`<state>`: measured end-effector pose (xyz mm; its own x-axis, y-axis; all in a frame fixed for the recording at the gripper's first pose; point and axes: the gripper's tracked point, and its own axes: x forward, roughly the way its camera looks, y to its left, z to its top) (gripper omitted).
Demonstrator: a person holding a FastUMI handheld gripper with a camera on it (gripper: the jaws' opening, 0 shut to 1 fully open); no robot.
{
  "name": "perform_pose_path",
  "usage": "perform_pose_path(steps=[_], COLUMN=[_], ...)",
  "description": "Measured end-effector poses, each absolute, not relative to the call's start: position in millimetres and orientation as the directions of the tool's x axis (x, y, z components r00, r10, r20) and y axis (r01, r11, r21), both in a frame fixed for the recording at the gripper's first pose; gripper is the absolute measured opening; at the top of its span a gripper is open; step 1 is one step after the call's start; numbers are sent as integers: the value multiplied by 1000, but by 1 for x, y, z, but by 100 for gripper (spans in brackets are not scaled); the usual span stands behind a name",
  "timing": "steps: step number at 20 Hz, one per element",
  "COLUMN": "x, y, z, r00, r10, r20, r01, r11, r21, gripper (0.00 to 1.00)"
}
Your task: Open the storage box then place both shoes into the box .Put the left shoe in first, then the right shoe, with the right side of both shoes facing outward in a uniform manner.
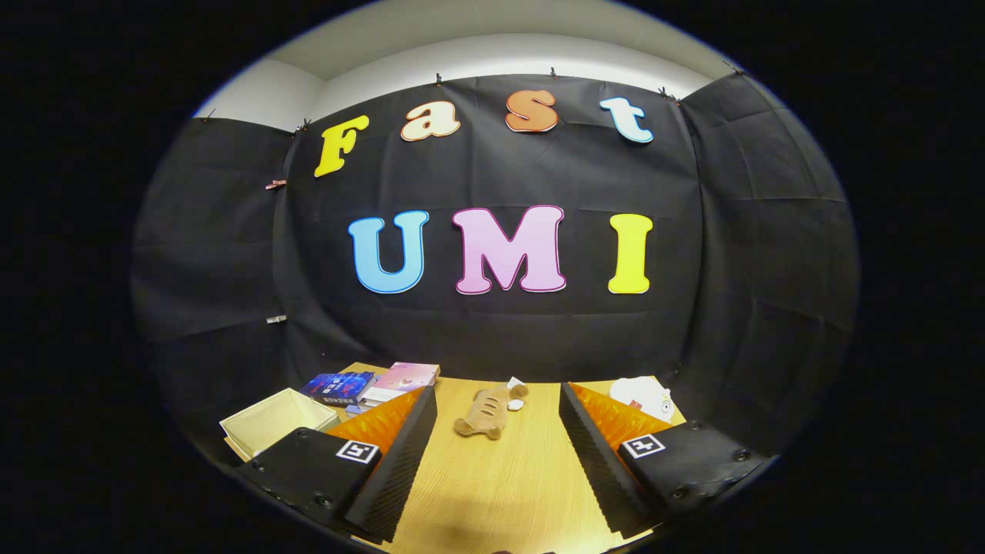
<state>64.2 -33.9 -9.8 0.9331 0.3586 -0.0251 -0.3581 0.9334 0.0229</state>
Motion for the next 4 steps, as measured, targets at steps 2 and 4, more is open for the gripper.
perform_pose_path(steps=[2,4], x=[66,67], y=[-33,-31], z=[-11,-12], r00=[931,930], r10=[364,366], r20=[-34,-37], r01=[-363,-365], r11=[931,931], r21=[26,28], gripper=[98,98])
